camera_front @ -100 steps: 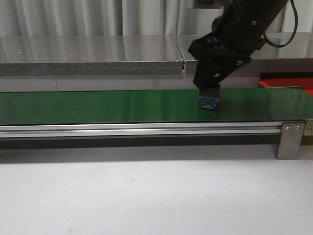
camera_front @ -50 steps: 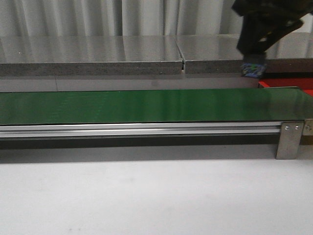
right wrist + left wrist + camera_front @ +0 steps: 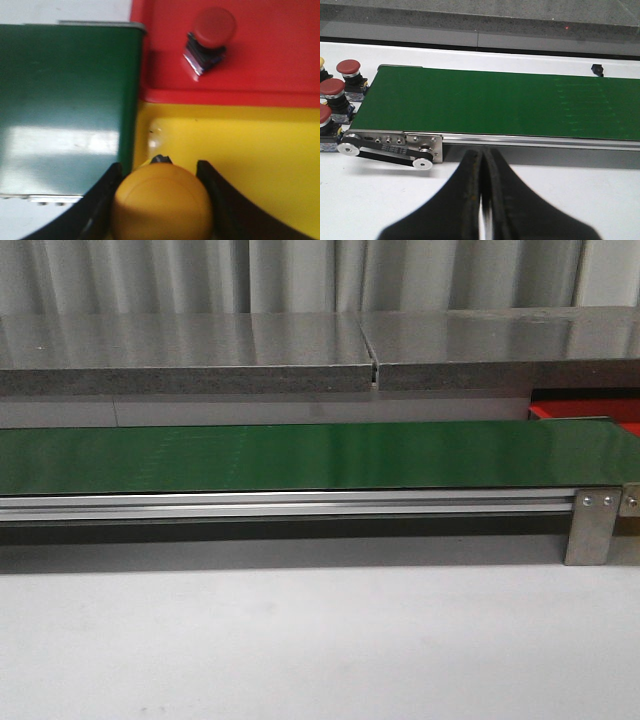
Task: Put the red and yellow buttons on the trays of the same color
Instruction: 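Lower the yellow button into the yellow tray and open the right gripper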
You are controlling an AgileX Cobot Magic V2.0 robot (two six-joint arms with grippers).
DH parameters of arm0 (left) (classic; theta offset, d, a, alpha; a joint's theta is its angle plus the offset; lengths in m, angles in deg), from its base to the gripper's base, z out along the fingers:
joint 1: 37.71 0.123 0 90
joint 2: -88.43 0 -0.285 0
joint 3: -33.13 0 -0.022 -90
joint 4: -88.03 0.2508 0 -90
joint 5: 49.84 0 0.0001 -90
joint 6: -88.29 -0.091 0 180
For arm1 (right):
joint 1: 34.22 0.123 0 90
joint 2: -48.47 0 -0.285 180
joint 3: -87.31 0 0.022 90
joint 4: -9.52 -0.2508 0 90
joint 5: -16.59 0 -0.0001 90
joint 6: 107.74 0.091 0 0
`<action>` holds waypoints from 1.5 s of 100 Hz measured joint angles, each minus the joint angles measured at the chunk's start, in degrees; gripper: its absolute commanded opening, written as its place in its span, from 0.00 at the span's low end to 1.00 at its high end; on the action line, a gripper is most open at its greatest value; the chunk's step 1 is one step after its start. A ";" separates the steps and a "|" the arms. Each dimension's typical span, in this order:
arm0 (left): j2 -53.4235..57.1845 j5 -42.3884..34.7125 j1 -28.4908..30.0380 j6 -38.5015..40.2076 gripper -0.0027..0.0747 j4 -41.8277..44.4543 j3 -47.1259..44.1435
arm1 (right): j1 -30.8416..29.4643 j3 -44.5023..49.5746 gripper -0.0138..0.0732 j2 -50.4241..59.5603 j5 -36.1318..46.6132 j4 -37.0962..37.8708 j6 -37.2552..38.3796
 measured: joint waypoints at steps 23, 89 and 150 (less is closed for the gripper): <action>0.00 0.00 0.00 0.00 0.01 0.00 0.00 | -2.67 8.50 0.32 -0.78 12.04 -3.16 0.10; 0.00 0.00 0.00 0.00 0.01 0.00 0.00 | -2.67 9.14 0.54 -12.30 17.97 -4.13 0.10; 0.00 0.00 0.00 0.00 0.01 0.00 0.00 | -2.01 8.53 0.92 -2.96 16.88 -5.55 0.23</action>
